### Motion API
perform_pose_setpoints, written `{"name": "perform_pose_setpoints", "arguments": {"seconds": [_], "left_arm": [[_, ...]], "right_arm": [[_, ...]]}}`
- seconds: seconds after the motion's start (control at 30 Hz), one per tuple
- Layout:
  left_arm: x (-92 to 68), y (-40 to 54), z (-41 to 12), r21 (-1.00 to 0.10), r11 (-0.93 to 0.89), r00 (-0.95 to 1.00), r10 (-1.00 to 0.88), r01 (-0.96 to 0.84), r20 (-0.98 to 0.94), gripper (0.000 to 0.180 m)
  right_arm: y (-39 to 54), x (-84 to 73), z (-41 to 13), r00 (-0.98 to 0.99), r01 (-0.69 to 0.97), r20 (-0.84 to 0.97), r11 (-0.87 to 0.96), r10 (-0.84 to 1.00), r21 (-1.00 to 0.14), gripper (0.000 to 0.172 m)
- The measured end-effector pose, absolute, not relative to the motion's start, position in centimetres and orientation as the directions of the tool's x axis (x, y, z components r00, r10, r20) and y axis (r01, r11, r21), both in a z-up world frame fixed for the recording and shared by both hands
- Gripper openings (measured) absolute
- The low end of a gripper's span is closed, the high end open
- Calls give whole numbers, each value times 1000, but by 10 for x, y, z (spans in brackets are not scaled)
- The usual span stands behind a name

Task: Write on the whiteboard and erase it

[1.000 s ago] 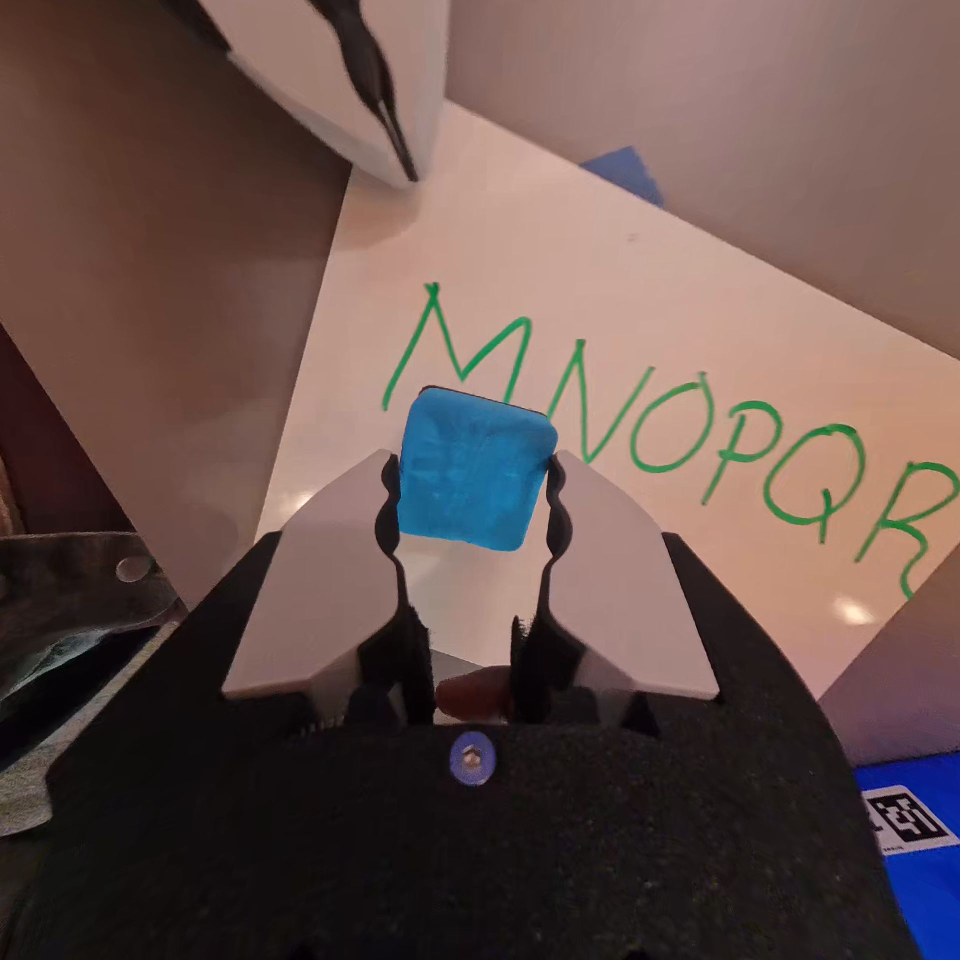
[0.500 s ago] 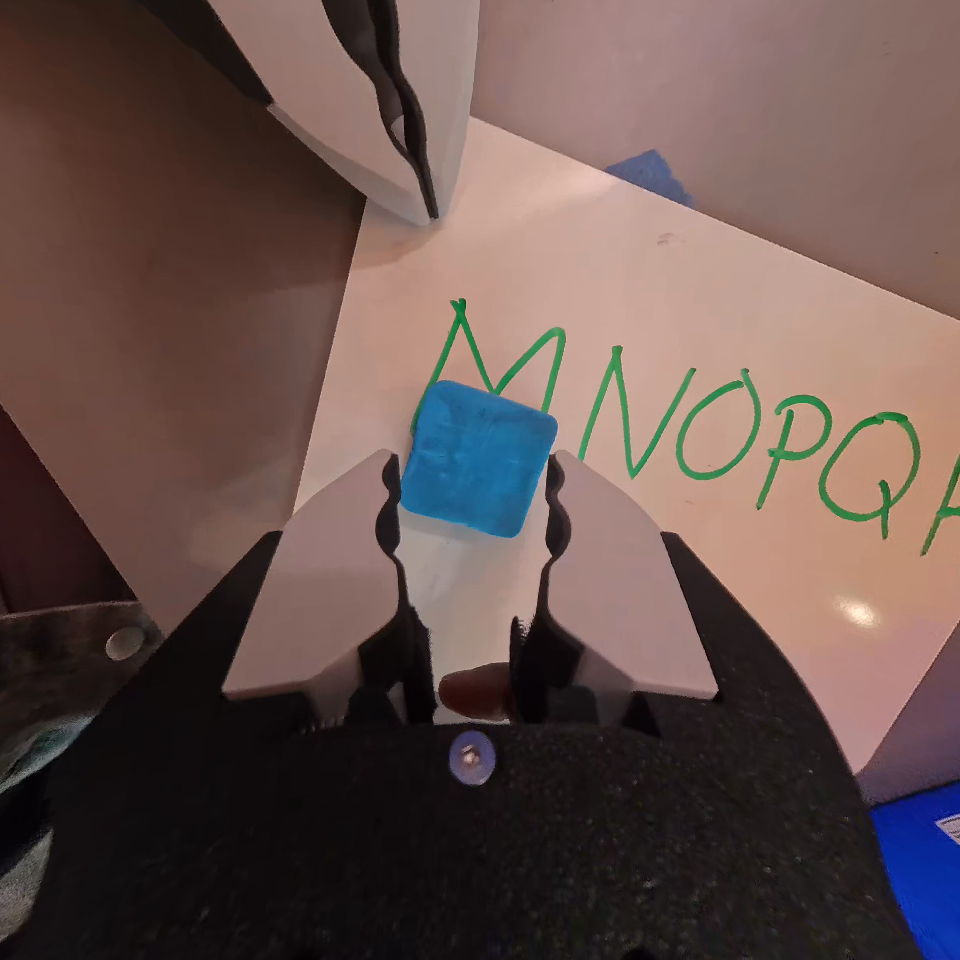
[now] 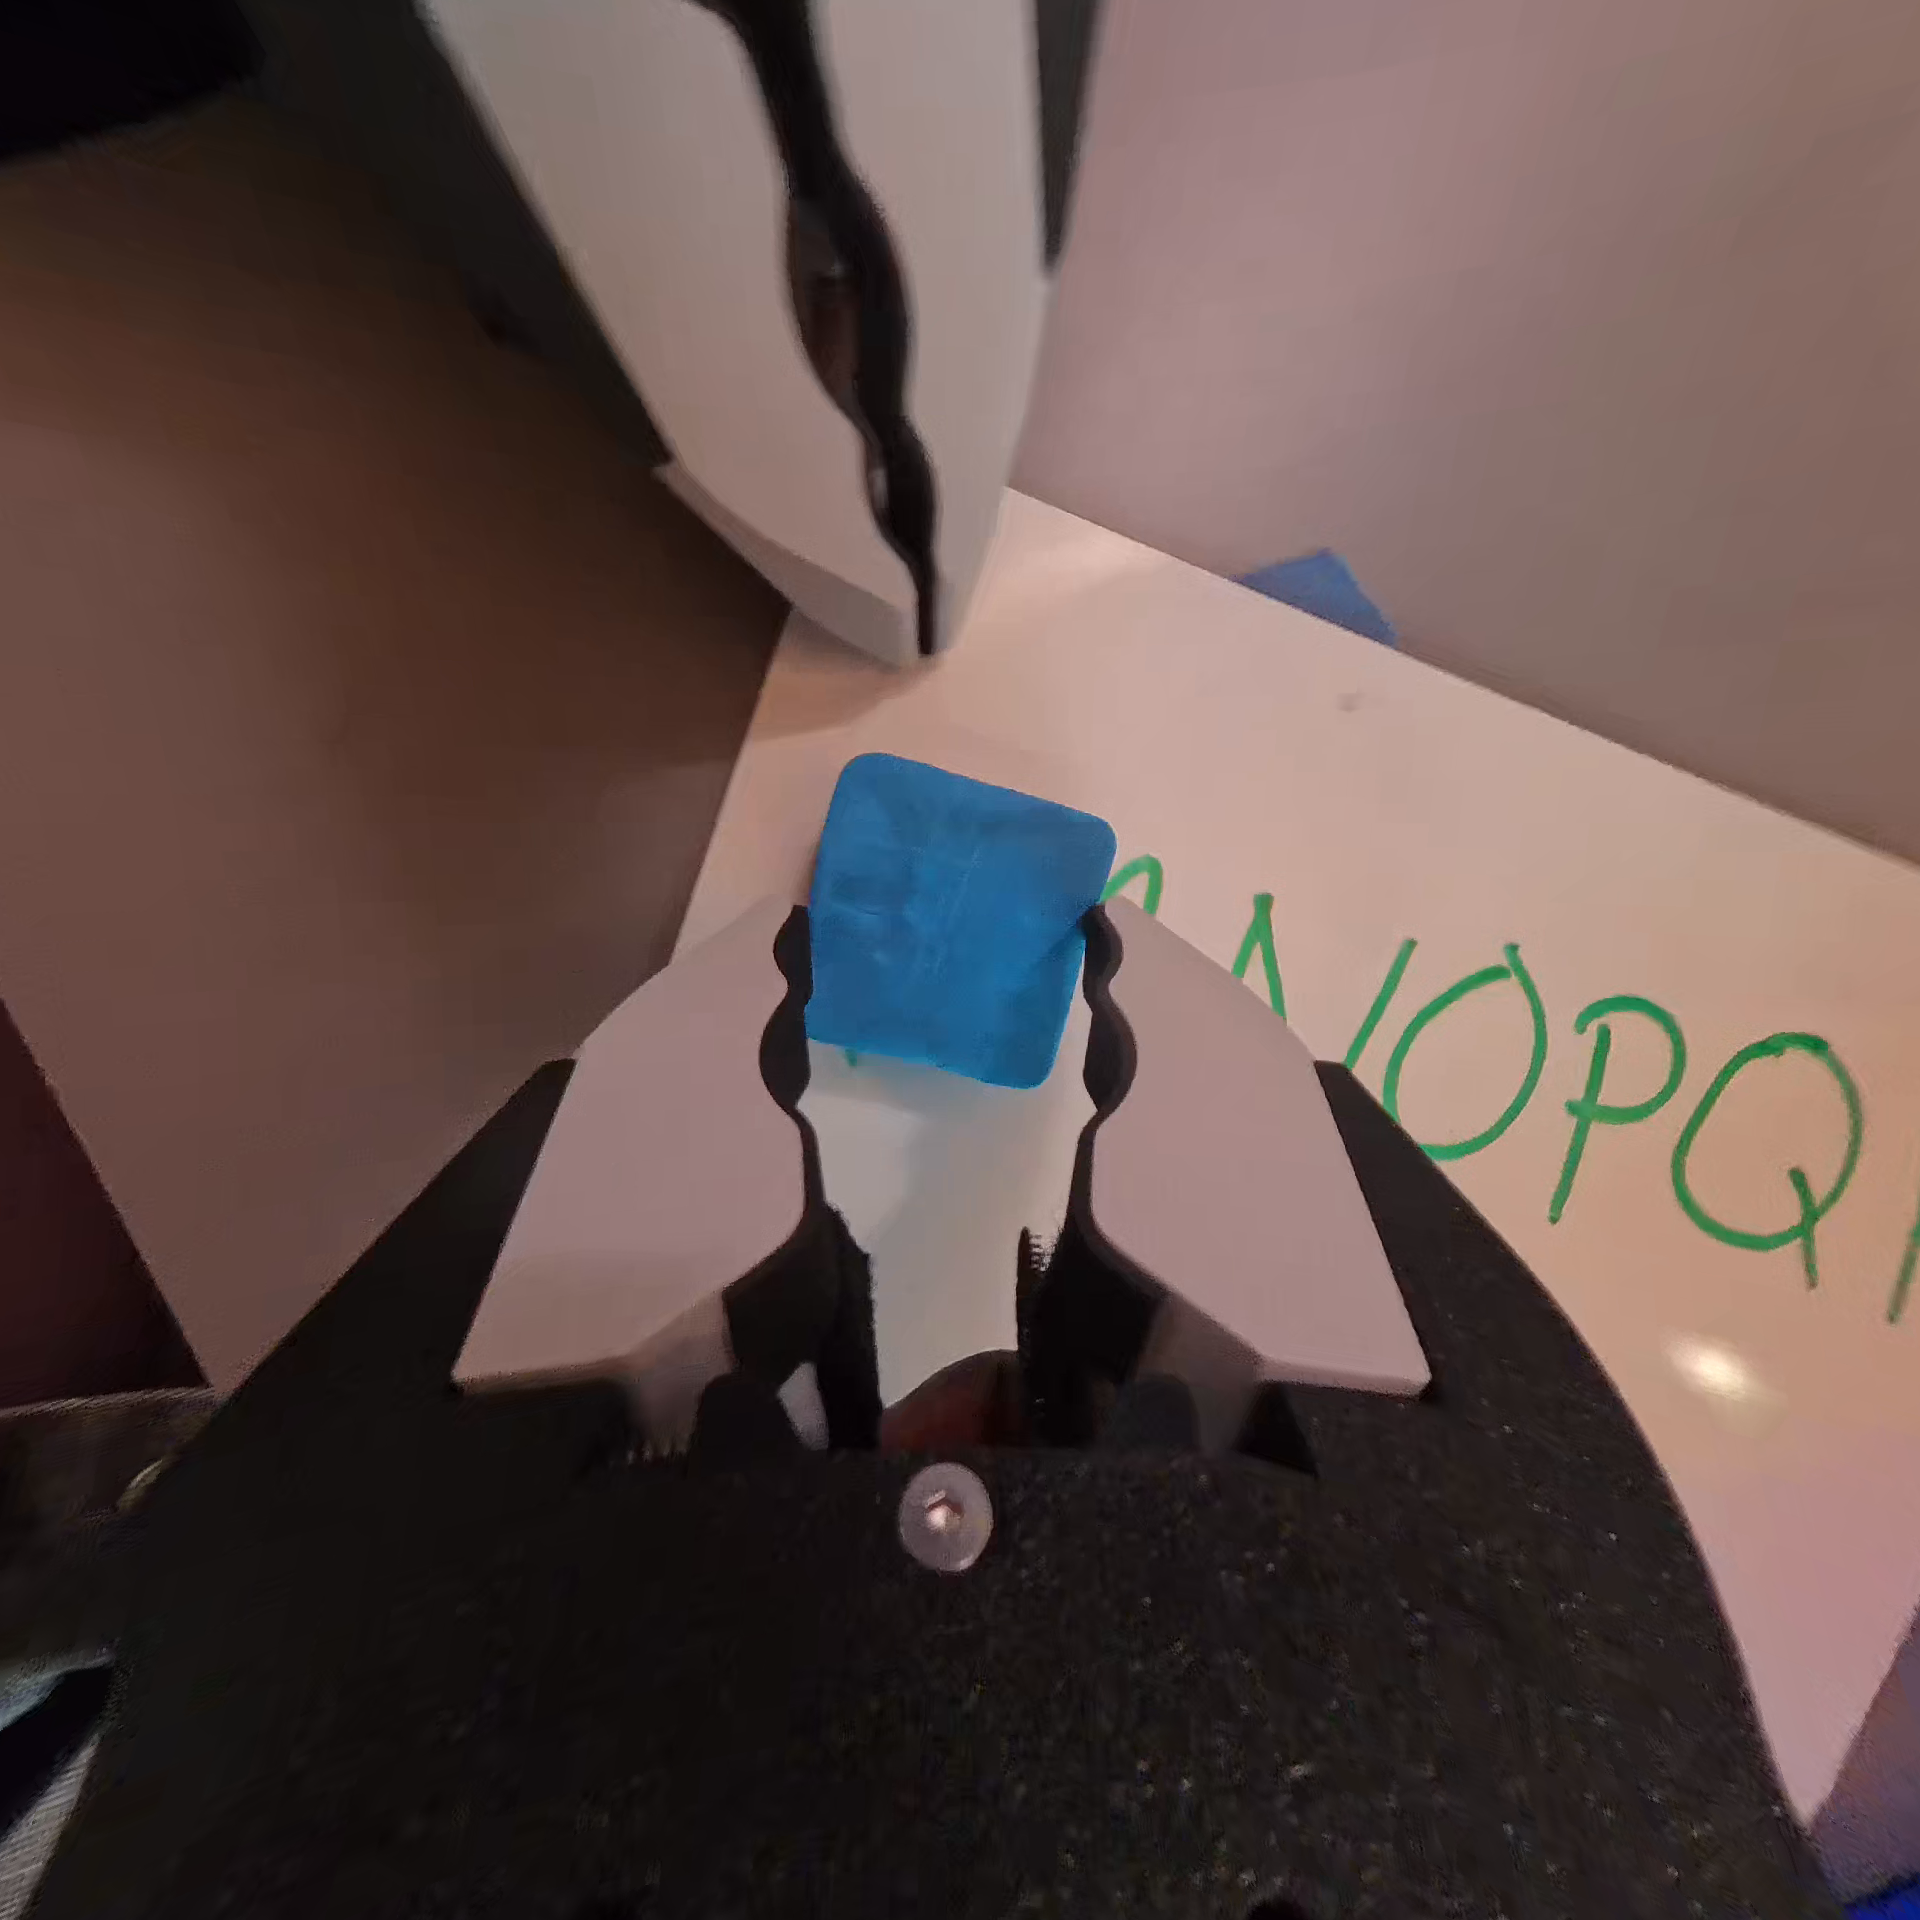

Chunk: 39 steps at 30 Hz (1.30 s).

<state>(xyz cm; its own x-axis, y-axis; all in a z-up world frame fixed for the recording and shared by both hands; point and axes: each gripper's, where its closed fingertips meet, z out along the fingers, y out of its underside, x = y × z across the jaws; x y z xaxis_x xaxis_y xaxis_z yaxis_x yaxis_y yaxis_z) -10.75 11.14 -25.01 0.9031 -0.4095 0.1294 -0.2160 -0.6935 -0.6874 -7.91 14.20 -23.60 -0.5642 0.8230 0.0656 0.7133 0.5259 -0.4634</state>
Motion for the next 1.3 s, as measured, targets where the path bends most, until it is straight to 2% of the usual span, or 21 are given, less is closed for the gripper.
{"name": "perform_pose_setpoints", "arguments": {"seconds": [0.13,0.27,0.33,0.43,0.47,0.6,0.67,0.73,0.77,0.8,0.87,0.93,1.0,1.07,1.17,1.2,1.27,1.3], "left_arm": [[-107,110,-250,-687,-695,902,-411,-215,134,1],[-107,110,-250,-687,-695,901,-411,-212,138,1],[-107,110,-250,-686,-695,901,-412,-215,135,1],[-107,110,-250,-686,-695,902,-410,-214,134,1],[-107,110,-250,-686,-696,902,-410,-213,135,1],[-107,110,-250,-686,-694,902,-412,-218,131,1],[-107,109,-250,-682,-692,900,-421,-237,115,1],[-107,109,-250,-684,-690,901,-420,-236,113,1],[-107,109,-250,-684,-691,901,-418,-231,118,1],[-107,109,-250,-685,-693,901,-416,-225,125,1],[-107,109,-250,-687,-695,900,-413,-214,137,1],[-107,109,-250,-685,-695,900,-415,-217,135,1],[-107,109,-250,-685,-694,900,-416,-222,130,1],[-107,108,-250,-681,-696,899,-419,-229,126,1],[-107,108,-250,-681,-697,900,-417,-226,128,1],[-107,108,-250,-681,-698,900,-416,-223,132,1],[-107,108,-250,-683,-698,901,-413,-217,135,1],[-107,108,-250,-682,-698,901,-412,-218,134,1]], "right_arm": [[176,-100,-236,-434,777,90,423,896,-466,51],[132,-91,-236,-609,665,111,582,785,-468,51],[151,-101,-236,-562,703,55,512,825,-493,51],[188,-116,-237,-452,758,68,423,890,-497,51],[182,-114,-236,-472,739,111,461,875,-491,51],[125,-85,-236,-638,634,94,590,765,-501,51],[151,-94,-237,-566,689,61,512,822,-512,51],[212,-114,-237,-382,773,119,387,916,-502,51],[225,-119,-237,-330,793,88,327,940,-514,51],[225,-121,-237,-327,793,75,317,942,-521,51],[201,-114,-236,-404,756,138,415,904,-507,51],[147,-90,-237,-558,691,83,517,826,-506,51],[132,-71,-237,-647,637,100,608,756,-474,51],[161,-75,-237,-596,682,53,540,801,-493,51],[244,-96,-238,-370,791,77,357,926,-496,51],[249,-97,-238,-354,793,75,342,932,-504,51],[230,-92,-237,-409,766,153,430,900,-478,51],[198,-83,-238,-490,735,107,476,865,-483,51]]}}
